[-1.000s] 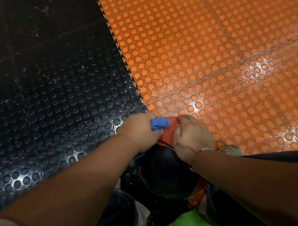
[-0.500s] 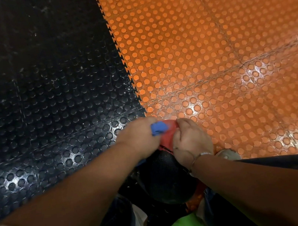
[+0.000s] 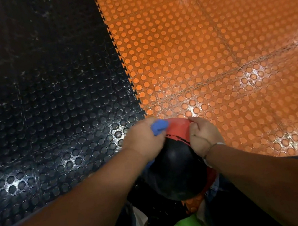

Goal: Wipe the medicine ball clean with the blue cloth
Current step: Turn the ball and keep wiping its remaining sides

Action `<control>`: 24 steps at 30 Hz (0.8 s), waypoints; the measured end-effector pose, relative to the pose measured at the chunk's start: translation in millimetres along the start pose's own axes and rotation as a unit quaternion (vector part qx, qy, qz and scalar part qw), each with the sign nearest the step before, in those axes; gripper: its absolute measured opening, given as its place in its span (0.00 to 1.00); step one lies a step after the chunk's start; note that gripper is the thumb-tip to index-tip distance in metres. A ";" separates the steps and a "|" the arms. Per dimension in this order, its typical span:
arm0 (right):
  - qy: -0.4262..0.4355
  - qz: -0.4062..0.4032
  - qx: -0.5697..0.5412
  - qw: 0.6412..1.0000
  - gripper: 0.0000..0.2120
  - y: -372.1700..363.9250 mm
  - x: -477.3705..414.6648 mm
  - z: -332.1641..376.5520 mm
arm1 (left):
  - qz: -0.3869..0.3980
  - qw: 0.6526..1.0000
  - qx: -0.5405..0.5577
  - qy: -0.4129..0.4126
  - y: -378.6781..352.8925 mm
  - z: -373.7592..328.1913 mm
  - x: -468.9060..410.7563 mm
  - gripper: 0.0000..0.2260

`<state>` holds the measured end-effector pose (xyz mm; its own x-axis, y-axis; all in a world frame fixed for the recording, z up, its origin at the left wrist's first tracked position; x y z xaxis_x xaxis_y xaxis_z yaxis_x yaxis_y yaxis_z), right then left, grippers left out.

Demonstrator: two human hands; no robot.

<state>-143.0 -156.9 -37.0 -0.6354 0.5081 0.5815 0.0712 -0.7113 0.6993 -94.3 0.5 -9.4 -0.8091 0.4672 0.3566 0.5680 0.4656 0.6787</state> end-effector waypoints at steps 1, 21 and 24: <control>-0.016 0.008 -0.017 1.000 0.19 3.1 -4.9 -2.2 | -0.003 0.999 -0.016 -0.050 -6.8 -14.2 4.2 0.02; 0.028 0.065 0.025 0.997 0.16 18.8 -57.3 52.2 | -0.177 0.979 0.026 -0.095 -4.9 -23.1 -9.2 0.17; 0.011 0.057 -0.005 0.998 0.17 22.7 -58.6 44.1 | -0.144 0.974 -0.058 -0.163 -10.3 -23.2 -17.1 0.15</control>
<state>-70.3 -181.4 -36.8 -0.6404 0.4127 0.6477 0.1365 -0.7687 0.6248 -89.8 -29.8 -7.6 -0.8305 0.5526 -0.0699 0.2880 0.5335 0.7952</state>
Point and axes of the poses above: each hand's wrist, its own x-axis away from the middle knuckle, its own y-axis out of the back of the hand, z = x × y, the point moved 3 cm from there along -x, towards the middle knuckle, and after that the axes turned 12 degrees about -y, right-handed, at the moved point
